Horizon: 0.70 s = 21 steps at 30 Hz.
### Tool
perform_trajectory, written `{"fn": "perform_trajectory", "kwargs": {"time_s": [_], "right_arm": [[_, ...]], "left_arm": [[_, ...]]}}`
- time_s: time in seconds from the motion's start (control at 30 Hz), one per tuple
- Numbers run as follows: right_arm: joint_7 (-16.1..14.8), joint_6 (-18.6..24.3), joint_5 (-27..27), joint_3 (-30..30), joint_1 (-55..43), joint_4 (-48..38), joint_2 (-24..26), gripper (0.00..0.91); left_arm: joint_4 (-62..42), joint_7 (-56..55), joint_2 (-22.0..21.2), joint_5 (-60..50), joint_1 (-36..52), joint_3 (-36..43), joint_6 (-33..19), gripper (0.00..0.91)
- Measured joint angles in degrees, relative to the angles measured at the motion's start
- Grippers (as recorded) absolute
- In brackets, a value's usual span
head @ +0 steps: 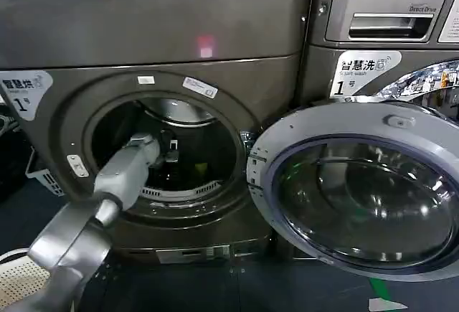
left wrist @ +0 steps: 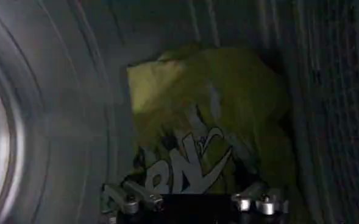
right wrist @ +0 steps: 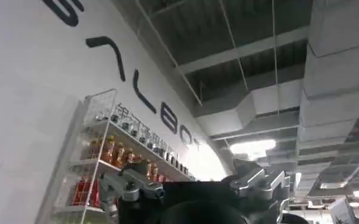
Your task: Grasp the clothes from the dryer.
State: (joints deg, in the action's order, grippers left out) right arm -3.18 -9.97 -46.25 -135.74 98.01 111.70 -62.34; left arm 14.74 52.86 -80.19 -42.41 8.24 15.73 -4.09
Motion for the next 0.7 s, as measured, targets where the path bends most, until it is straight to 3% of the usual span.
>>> {"fn": "perform_trajectory", "kwargs": {"time_s": [0.3,0.33,0.37,0.4,0.53,0.7], "right_arm": [[-0.16,0.12,0.21,0.41,-0.47,0.19,-0.14,0.907],[-0.16,0.15,0.28,0.56,-0.55,0.2,-0.15,0.907],[-0.16,0.16,0.3,0.62,-0.57,0.2,-0.15,0.907],[-0.16,0.17,0.32,0.66,-0.59,0.23,-0.15,0.907],[-0.16,0.28,0.37,0.69,-0.59,0.1,-0.14,0.907],[-0.16,0.31,0.37,0.69,-0.58,0.1,-0.23,0.907]], "left_arm": [[-2.03,-0.5,-1.05,0.48,-0.41,0.09,0.59,0.907],[-2.29,-0.47,-1.19,0.47,-0.45,0.09,0.61,0.876],[-2.47,-0.41,-1.3,0.48,-0.52,0.09,0.65,0.569],[-2.58,-0.31,-1.34,0.47,-0.59,0.08,0.67,0.159],[-2.98,0.36,-1.37,0.5,-0.67,-0.04,0.45,0.011],[-2.8,1.05,-1.19,1.08,-0.32,-0.09,0.22,0.0]]}}
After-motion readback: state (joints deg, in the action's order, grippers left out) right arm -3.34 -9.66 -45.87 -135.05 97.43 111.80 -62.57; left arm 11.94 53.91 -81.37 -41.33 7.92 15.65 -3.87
